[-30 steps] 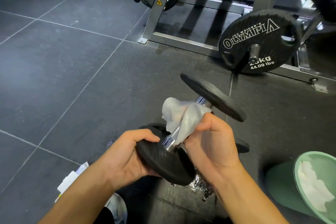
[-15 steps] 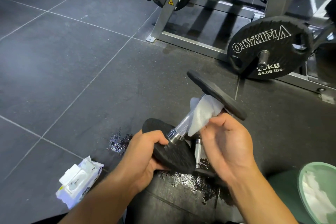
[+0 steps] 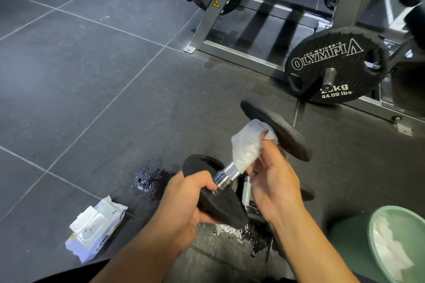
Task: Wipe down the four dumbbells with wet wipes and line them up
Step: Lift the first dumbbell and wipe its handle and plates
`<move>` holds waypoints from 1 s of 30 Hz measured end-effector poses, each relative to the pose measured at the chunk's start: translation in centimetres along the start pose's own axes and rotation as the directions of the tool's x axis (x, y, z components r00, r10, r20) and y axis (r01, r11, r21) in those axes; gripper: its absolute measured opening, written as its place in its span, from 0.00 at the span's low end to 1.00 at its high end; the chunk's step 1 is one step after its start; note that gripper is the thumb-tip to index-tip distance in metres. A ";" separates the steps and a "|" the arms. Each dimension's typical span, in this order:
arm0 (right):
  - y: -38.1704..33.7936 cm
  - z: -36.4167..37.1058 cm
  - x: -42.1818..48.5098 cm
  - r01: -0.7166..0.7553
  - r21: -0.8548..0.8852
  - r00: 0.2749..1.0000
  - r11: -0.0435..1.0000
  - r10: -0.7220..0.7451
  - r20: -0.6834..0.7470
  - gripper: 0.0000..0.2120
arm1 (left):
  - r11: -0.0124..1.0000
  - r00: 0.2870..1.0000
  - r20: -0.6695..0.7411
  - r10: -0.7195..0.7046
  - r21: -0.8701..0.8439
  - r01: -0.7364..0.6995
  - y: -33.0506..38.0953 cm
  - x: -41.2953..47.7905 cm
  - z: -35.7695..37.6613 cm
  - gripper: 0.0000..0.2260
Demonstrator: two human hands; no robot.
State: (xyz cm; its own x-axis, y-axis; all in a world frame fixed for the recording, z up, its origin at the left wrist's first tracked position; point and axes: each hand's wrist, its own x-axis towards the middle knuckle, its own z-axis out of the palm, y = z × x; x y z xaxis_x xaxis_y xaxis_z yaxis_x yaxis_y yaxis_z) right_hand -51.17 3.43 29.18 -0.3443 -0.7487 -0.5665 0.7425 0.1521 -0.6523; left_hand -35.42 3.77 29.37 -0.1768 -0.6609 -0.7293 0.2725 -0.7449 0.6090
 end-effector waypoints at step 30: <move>-3.0 0.3 1.0 0.077 0.251 0.997 0.965 -0.074 -0.021 0.13 | 0.645 0.842 0.148 0.519 0.579 -0.499 -2.2 -3.1 3.1 0.42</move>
State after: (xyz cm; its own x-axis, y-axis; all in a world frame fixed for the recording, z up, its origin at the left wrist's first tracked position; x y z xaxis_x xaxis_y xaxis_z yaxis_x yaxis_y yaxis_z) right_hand -53.52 2.04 30.76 -0.4101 -0.7441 -0.5274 0.8343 -0.0725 -0.5465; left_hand -38.45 7.16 31.22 -0.1471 -0.9565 -0.2520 -0.2836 -0.2033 0.9371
